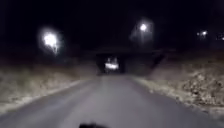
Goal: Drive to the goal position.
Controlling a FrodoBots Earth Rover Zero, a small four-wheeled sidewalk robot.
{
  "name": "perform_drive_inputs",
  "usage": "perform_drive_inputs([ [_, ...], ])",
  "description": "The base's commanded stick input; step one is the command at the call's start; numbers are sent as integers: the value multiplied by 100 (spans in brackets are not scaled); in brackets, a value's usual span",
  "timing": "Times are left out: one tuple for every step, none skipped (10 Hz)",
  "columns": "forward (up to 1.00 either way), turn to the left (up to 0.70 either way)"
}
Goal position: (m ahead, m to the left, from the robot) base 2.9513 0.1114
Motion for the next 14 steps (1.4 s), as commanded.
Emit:
perform_drive_inputs([
  [100, 0],
  [100, 0],
  [41, 0],
  [100, 0],
  [100, 0],
  [100, 0],
  [100, 0],
  [100, 0],
  [100, 0],
  [100, 0],
  [100, 0],
  [100, 0],
  [100, 0],
  [100, 0],
])
